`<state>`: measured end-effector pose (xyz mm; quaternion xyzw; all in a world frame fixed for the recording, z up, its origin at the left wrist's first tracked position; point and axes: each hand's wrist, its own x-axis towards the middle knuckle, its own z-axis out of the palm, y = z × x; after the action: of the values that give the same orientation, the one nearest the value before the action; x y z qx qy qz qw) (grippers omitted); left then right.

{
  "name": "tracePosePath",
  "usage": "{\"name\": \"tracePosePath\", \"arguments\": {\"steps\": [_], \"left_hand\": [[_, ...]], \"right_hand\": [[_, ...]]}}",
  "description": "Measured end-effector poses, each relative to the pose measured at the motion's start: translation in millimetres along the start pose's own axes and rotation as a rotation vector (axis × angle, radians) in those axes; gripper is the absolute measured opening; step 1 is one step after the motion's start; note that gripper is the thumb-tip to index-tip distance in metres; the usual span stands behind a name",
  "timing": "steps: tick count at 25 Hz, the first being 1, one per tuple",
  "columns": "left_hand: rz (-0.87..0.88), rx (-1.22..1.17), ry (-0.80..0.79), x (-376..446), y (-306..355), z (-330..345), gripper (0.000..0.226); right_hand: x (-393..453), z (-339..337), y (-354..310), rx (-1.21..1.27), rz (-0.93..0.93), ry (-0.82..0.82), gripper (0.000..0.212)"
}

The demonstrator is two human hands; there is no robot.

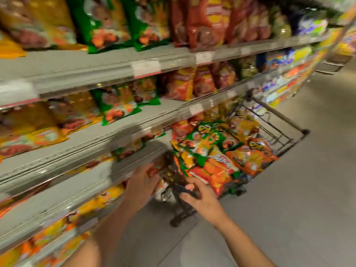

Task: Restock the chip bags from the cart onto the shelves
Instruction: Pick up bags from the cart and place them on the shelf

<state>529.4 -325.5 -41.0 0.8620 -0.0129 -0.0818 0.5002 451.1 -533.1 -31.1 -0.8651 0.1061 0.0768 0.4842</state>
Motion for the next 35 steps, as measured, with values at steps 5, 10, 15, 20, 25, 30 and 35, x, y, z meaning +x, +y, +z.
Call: {"name": "tracePosePath", "arguments": {"steps": [5,10,15,20,25,30,35], "left_hand": [[0.117,0.073,-0.148,60,50,82,0.044],[0.143,0.163,-0.254,162,78,145,0.051],[0.126,0.459,-0.291,274,93,204,0.086],[-0.168,0.345,-0.372,335,76,227,0.121],[-0.21,0.259,-0.42,349,72,224,0.097],[-0.265,0.226,-0.364,337,80,219,0.062],[-0.195,0.173,-0.252,297,92,227,0.055]], "right_hand": [[33,-97,53,0.11,0.104,0.2,0.04],[87,-156,104,0.225,0.243,0.354,0.045],[147,-211,133,0.249,0.419,0.574,0.058],[190,-234,174,0.264,0.69,0.719,0.07],[226,-236,203,0.45,0.728,0.66,0.069],[247,-253,222,0.556,0.803,0.642,0.067],[236,-268,237,0.751,0.734,0.574,0.045]]}}
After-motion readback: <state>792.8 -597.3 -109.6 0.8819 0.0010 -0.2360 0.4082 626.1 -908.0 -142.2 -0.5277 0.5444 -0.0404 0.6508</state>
